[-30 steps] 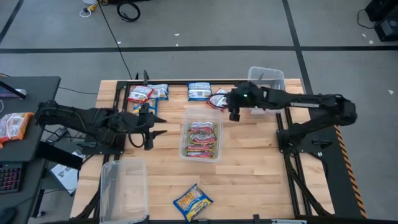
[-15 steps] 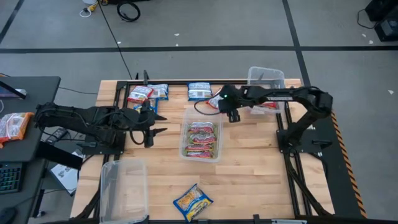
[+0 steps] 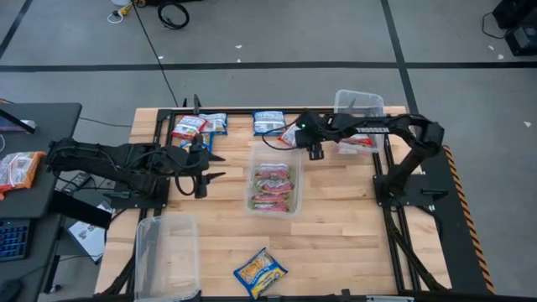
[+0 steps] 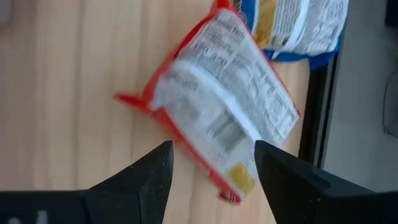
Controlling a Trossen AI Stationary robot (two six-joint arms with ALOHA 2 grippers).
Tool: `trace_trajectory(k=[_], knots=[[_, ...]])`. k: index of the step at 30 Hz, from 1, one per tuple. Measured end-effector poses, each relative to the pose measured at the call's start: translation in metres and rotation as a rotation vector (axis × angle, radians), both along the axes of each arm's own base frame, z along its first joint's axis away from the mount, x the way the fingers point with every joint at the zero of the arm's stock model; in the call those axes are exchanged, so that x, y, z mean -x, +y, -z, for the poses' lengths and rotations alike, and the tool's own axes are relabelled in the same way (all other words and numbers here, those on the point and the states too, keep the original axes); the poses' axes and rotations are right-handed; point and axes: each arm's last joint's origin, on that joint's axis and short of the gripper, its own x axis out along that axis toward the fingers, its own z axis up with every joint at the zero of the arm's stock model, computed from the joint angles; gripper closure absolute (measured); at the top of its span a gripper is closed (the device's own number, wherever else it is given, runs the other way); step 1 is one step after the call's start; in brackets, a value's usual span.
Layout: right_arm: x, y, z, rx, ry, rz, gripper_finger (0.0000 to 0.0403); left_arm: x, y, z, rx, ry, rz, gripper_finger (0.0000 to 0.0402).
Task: Sort Maruchan noodles
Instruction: Put the red noodle pack into the top transparent container
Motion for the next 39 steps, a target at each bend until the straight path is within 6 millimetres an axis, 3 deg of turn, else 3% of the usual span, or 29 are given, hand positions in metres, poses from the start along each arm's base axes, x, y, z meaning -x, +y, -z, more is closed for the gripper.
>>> trace_trajectory(k=[5, 9, 16, 22, 28, 34, 39], knots=[[0.008, 0.013, -0.036, -0.005, -0.145, -0.054, 0.0173, 0.000, 0.001, 0.000, -0.024, -0.002, -0.027, 0.0205], [0.014, 0.010, -0.047, -0.028, -0.205, -0.062, 0.0173, 0.000, 0.001, 0.000, -0.030, -0.004, -0.038, 0.0205], [0.012, -0.027, -0.010, -0.021, -0.117, 0.133, 0.0178, 0.000, 0.001, -0.001, -0.029, -0.012, -0.039, 0.0205], [0.008, -0.031, 0.030, -0.116, 0.030, 0.146, 0.0178, 0.000, 0.001, -0.001, -0.036, -0.010, -0.036, 0.0205], [-0.001, -0.037, 0.046, -0.101, 0.038, 0.151, 0.0191, 0.000, 0.001, -0.001, -0.038, -0.008, -0.035, 0.0205], [-0.003, -0.038, 0.042, -0.096, -0.016, 0.130, 0.0253, 0.000, 0.001, -0.001, -0.039, -0.007, -0.034, 0.0205], [-0.001, -0.035, 0.030, -0.110, -0.074, 0.155, 0.0370, -0.001, 0.001, -0.002, -0.051, -0.015, -0.027, 0.0205]])
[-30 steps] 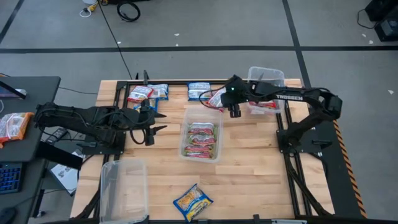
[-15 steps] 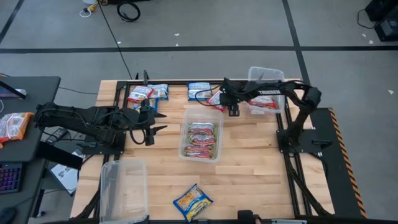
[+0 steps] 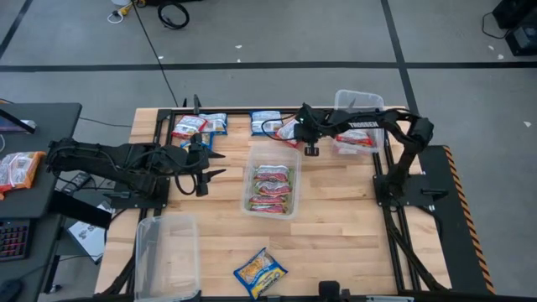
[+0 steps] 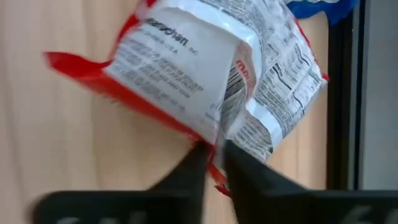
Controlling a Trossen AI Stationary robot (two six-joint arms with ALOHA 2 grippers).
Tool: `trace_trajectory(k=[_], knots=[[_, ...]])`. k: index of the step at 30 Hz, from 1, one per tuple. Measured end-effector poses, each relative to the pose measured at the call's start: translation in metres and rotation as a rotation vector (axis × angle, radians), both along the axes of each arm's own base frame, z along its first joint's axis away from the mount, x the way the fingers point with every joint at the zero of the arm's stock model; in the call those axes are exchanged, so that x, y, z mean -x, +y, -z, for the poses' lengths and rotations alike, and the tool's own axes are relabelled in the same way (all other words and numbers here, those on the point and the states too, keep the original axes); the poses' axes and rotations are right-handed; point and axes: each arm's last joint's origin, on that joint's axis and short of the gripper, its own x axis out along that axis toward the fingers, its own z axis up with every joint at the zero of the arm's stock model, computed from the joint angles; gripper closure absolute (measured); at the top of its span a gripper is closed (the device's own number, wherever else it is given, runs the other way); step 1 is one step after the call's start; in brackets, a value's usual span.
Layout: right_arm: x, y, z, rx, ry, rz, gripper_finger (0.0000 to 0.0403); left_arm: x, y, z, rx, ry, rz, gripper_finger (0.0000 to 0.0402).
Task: Sort Maruchan noodles
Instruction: Put the red noodle pack into the top transparent container
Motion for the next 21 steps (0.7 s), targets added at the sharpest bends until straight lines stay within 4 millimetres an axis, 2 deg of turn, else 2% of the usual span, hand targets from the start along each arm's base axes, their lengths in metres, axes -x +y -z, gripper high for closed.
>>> trace_trajectory(k=[1, 3, 7, 11, 14, 17, 21], knots=[[0.001, 0.001, -0.005, 0.001, -0.020, 0.006, 0.0387, 0.000, 0.000, -0.001, -0.002, -0.009, 0.002, 0.0205], [0.003, 0.003, -0.021, 0.022, -0.081, 0.026, 0.0393, -0.001, 0.000, -0.003, -0.008, -0.028, 0.005, 0.0205], [0.008, 0.006, -0.065, 0.035, -0.218, 0.092, 0.0398, -0.003, 0.000, -0.007, -0.018, -0.069, 0.011, 0.0205], [0.018, 0.006, -0.118, -0.022, -0.383, 0.145, 0.0399, -0.004, 0.000, -0.010, -0.015, -0.103, 0.011, 0.0205], [0.025, 0.006, -0.145, -0.053, -0.467, 0.127, 0.0400, -0.005, 0.000, -0.010, -0.015, -0.105, 0.011, 0.0205], [0.029, 0.008, -0.154, -0.044, -0.490, 0.094, 0.0400, -0.005, 0.000, -0.010, -0.016, -0.105, 0.012, 0.0205], [0.021, 0.008, -0.142, -0.083, -0.456, 0.115, 0.0394, -0.004, 0.000, -0.010, -0.016, -0.104, 0.012, 0.0205]])
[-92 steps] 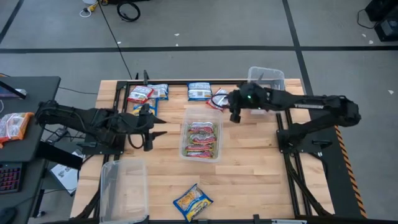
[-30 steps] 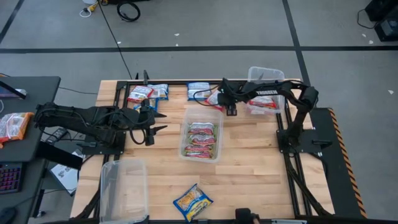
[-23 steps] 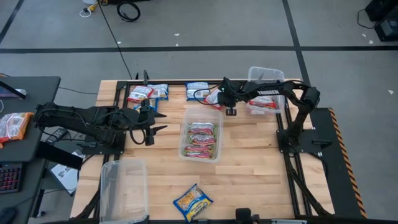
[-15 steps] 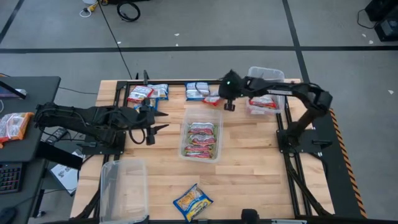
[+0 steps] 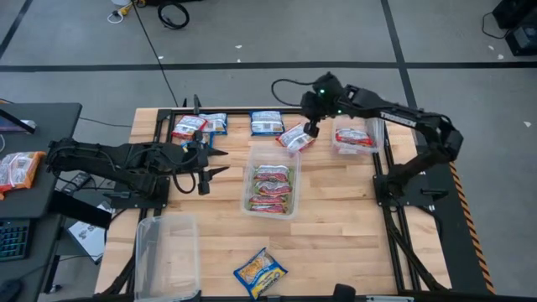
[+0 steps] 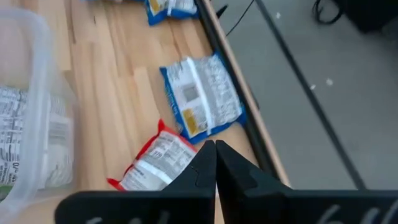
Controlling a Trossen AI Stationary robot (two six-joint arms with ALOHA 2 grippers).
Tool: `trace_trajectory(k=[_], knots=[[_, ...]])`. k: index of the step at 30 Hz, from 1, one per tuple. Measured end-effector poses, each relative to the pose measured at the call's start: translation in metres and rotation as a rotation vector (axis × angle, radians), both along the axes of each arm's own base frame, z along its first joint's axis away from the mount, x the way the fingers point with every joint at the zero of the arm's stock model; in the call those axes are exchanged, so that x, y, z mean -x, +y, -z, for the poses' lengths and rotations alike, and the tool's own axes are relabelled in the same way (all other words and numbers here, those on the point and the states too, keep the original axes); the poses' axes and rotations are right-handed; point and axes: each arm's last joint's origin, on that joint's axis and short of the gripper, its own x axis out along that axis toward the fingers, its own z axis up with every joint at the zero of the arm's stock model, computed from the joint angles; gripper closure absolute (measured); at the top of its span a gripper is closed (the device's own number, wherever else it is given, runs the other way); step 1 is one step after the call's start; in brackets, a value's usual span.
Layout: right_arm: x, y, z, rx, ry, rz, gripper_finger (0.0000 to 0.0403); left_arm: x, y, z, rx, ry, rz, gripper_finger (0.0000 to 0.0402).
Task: Sort Maruchan noodles
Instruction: Put the red noodle pack into the top transparent container
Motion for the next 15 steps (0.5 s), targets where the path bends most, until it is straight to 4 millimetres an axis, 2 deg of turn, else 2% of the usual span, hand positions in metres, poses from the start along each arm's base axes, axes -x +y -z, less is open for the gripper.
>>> trace_trajectory(k=[3, 7, 15], knots=[[-0.010, -0.006, 0.019, -0.056, 0.041, 0.022, 0.0393, 0.000, 0.000, 0.000, 0.000, 0.001, 0.000, 0.0205], [-0.020, -0.014, 0.054, -0.188, 0.152, 0.032, 0.0398, 0.000, 0.000, 0.001, -0.009, 0.009, 0.003, 0.0205], [-0.023, -0.016, 0.115, -0.408, 0.433, -0.007, 0.0396, 0.003, 0.000, 0.007, 0.016, 0.069, -0.008, 0.0205]])
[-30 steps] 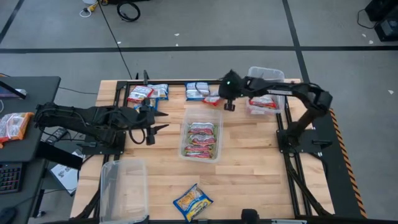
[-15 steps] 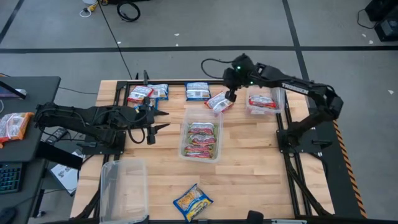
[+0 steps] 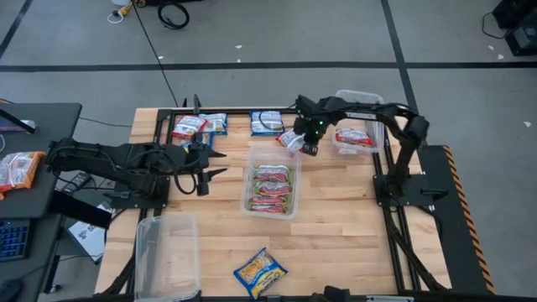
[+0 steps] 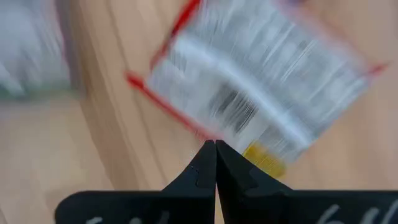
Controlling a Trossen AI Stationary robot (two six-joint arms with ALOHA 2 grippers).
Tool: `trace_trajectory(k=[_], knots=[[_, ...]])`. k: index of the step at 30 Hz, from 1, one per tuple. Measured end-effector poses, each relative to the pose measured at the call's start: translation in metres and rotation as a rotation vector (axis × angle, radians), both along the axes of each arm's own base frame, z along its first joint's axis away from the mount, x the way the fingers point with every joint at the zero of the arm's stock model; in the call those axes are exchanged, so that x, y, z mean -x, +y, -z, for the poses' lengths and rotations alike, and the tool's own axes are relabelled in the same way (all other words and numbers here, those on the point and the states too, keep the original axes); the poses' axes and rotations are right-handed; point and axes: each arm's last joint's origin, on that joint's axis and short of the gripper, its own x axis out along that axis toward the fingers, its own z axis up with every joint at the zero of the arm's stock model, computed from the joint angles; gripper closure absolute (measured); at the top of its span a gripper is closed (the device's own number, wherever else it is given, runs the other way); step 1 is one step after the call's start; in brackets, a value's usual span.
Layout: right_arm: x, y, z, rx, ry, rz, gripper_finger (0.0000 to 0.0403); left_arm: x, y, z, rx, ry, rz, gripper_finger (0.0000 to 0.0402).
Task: Sort Maruchan noodles
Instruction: Put the red noodle pack into the top transparent container
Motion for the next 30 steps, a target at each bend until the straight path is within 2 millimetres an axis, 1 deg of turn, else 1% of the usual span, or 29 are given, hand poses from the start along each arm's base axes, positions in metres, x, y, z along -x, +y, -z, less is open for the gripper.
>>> trace_trajectory(k=[4, 6, 8, 11, 13, 15, 18, 20, 23, 25, 30], knots=[[-0.002, -0.001, 0.030, -0.074, 0.112, -0.010, 0.0397, 0.000, 0.000, -0.001, -0.006, -0.007, 0.003, 0.0205], [-0.004, -0.003, 0.044, -0.084, 0.159, -0.026, 0.0397, -0.001, 0.000, -0.002, -0.013, -0.013, 0.007, 0.0205], [-0.005, -0.006, 0.051, -0.036, 0.198, -0.027, 0.0396, -0.001, 0.000, -0.002, -0.013, -0.019, 0.007, 0.0205], [-0.007, -0.007, 0.054, 0.066, 0.257, -0.031, 0.0396, -0.001, 0.000, -0.002, -0.023, -0.017, 0.011, 0.0205], [-0.008, -0.011, 0.049, 0.134, 0.228, -0.030, 0.0396, -0.001, 0.001, -0.003, -0.041, -0.018, 0.016, 0.0205], [-0.015, -0.024, 0.041, 0.328, 0.173, 0.000, 0.0396, -0.002, 0.001, -0.004, -0.054, -0.025, 0.017, 0.0205], [-0.015, -0.031, 0.019, 0.554, 0.182, 0.057, 0.0396, -0.002, 0.002, -0.005, -0.056, -0.036, 0.014, 0.0205], [-0.018, -0.034, 0.011, 0.627, 0.158, 0.051, 0.0396, -0.002, 0.002, -0.005, -0.056, -0.036, 0.013, 0.0205], [-0.017, -0.033, -0.003, 0.637, 0.097, 0.054, 0.0396, -0.002, 0.002, -0.005, -0.054, -0.036, 0.014, 0.0205], [-0.015, -0.030, -0.011, 0.600, 0.038, 0.049, 0.0396, -0.002, 0.002, -0.005, -0.050, -0.036, 0.012, 0.0205], [-0.023, -0.022, -0.019, 0.371, -0.214, 0.038, 0.0395, -0.002, 0.002, -0.004, -0.051, -0.033, 0.012, 0.0205]])
